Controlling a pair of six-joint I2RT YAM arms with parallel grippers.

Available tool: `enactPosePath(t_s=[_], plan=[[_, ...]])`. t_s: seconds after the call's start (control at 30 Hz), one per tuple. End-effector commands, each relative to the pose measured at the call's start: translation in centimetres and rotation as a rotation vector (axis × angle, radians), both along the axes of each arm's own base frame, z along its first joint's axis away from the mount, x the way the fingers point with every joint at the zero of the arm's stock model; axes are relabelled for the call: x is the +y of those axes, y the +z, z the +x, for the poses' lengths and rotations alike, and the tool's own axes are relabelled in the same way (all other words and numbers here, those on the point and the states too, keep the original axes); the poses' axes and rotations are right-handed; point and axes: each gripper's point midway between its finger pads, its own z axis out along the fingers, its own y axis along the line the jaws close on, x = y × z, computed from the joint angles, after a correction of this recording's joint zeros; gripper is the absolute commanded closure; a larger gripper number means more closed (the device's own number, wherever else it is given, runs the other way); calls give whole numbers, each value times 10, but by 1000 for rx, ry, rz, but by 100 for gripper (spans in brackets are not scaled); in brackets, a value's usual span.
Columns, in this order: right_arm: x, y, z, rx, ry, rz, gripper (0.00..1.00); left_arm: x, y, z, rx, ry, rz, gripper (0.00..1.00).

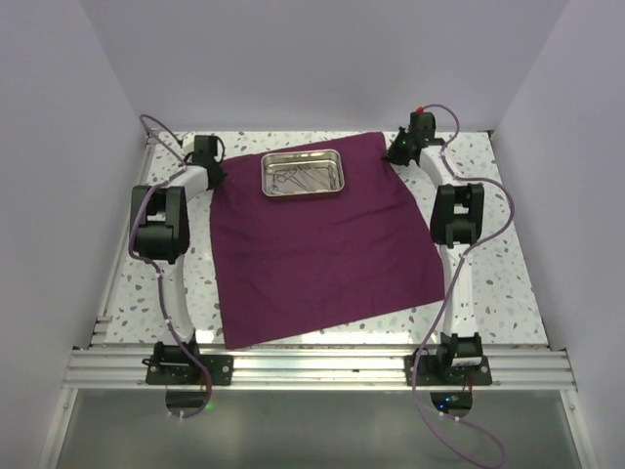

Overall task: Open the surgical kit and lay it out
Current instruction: Adjust the surgical kit at the center of the board.

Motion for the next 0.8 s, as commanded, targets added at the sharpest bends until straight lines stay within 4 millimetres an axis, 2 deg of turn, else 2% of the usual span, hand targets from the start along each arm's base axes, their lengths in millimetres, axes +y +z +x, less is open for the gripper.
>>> enactPosePath(t_s=[0.0,0.03,0.07,0.1,0.13,0.17,0.23,0.37,0.4,0.43,0.47,0.5,0.53,0.57,0.6,0.63,0.67,0.7,0.77], plan=[[-37,9,-16,50,-111,-47,100,-7,-27,-11,105,-31,-5,100],[-48,18,-17,39,-142,-65,100,-7,-25,-6,98,-36,0,100],[-51,10,-25,67,-154,-71,100,-7,-24,-3,97,-39,2,100],[-53,11,-27,68,-163,-77,100,-6,-24,-1,102,-40,7,100],[-67,16,-28,64,-199,-93,100,-5,-25,3,108,-42,13,100],[-78,11,-34,85,-226,-99,100,-5,-26,5,110,-43,16,100],[-83,12,-37,85,-242,-99,100,-5,-30,9,119,-47,17,100],[-91,13,-45,106,-265,-118,100,-7,-22,27,99,-62,11,100],[-92,15,-44,98,-263,-121,100,-8,-28,28,115,-64,7,100],[-94,16,-42,85,-261,-124,100,-8,-24,31,112,-69,4,100],[-96,17,-42,81,-260,-128,100,-9,-25,31,112,-72,1,97],[-93,17,-41,78,-249,-118,100,-10,-18,31,98,-76,-2,86],[-92,20,-39,67,-240,-112,98,-10,-22,27,98,-77,-1,70],[-93,28,-35,47,-233,-112,78,-10,-19,25,86,-77,0,36],[-91,33,-33,34,-225,-107,22,-10,1,27,45,-82,3,24],[-90,39,-30,15,-220,-108,2,-9,1,21,38,-82,9,16],[-90,46,-28,1,-217,-110,2,-8,9,20,21,-78,12,8],[-90,59,-26,-27,-214,-110,2,-6,34,21,-23,-71,23,7],[-88,75,-24,-66,-195,-122,2,-5,53,16,-54,-64,40,5]])
